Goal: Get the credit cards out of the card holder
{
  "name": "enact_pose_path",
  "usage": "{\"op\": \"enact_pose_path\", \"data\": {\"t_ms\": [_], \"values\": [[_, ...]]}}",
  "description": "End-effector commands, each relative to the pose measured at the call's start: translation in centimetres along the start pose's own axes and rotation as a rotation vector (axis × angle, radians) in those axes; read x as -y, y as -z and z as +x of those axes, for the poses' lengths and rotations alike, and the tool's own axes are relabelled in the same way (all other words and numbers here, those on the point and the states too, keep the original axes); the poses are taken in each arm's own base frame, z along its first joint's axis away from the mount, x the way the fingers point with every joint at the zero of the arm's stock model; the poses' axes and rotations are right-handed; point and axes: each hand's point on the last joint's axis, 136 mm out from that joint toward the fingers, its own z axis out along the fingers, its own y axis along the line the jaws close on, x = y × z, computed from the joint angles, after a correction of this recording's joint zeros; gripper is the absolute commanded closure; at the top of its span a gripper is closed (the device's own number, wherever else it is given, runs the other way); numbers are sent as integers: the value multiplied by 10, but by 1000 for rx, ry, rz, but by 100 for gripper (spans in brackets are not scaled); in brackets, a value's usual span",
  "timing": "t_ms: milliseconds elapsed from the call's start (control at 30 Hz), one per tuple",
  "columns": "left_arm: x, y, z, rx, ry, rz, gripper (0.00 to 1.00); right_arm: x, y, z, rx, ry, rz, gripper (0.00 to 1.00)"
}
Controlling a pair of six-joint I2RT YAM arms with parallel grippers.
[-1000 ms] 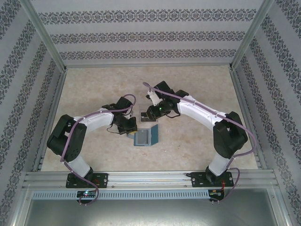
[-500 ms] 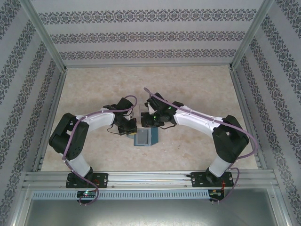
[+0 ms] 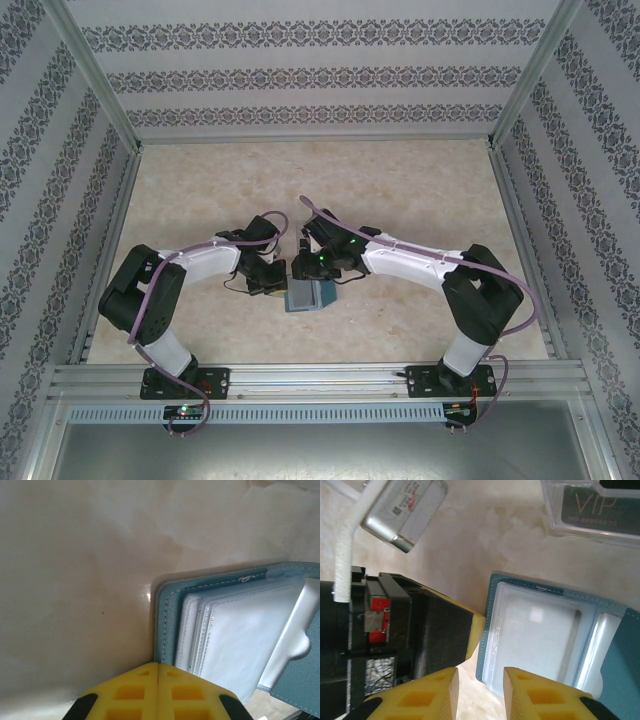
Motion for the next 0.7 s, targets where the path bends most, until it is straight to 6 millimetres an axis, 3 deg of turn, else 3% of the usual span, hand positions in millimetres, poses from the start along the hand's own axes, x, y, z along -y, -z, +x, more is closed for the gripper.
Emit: {"op": "enact_pose_path", "data": {"t_ms": [0,667], "values": [[0,-1,5,-5,-29,5,96,5,-10,6,-13,-15,33,68],[-2,-6,8,-20,-33,13,96,5,-42,13,-83,-22,60,67]]}}
